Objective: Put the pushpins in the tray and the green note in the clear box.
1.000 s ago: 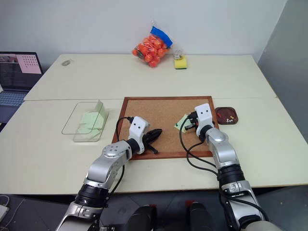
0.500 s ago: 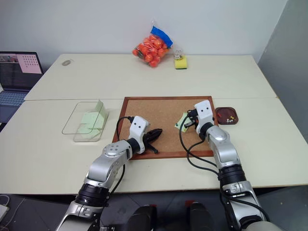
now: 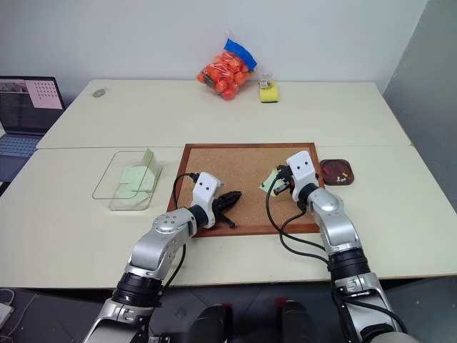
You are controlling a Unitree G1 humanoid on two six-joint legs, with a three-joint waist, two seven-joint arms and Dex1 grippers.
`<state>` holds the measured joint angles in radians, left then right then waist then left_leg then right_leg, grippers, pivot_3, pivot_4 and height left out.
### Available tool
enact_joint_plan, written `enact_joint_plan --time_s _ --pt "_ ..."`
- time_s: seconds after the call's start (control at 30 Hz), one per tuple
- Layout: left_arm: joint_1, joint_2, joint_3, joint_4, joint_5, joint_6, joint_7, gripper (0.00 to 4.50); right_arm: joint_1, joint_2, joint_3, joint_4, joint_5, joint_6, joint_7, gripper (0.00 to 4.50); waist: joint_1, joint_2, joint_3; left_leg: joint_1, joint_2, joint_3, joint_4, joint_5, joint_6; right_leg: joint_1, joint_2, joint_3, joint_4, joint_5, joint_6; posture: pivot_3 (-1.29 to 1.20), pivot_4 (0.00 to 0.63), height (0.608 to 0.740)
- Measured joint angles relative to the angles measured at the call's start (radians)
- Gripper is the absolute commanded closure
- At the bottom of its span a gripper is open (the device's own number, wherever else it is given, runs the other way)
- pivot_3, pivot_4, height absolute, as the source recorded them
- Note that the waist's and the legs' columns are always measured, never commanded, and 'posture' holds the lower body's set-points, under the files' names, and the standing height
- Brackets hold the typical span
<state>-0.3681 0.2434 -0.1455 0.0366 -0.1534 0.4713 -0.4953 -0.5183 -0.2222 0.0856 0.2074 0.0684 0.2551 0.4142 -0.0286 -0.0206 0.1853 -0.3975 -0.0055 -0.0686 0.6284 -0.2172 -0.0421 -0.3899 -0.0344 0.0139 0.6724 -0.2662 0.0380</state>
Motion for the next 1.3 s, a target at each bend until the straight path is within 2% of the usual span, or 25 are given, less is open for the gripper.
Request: enact_joint_plan --time_s 0.63,1.3 --pt "0.005 -0.002 -0.004 -0.006 0.001 -0.003 -0.006 4.5 0.042 -0.031 -0.013 -0.088 0.027 0.019 0.039 4.43 0.001 0.0 0.0 -0.001 0.0 -0.001 -0.001 0.0 0.0 0.0 0.0 -0.001 -0.004 0.0 0.0 0.0 0.15 0.74" --pt "0.002 -0.003 -0.003 -0.005 0.001 -0.004 -0.016 4.5 0.03 -0.017 -0.016 -0.075 -0.011 0.01 -0.029 4.43 0.003 0.0 0.0 -0.002 0.0 -0.002 -0.002 0.0 0.0 0.001 0.0 -0.003 -0.008 0.001 0.001 0.0 0.15 0.74"
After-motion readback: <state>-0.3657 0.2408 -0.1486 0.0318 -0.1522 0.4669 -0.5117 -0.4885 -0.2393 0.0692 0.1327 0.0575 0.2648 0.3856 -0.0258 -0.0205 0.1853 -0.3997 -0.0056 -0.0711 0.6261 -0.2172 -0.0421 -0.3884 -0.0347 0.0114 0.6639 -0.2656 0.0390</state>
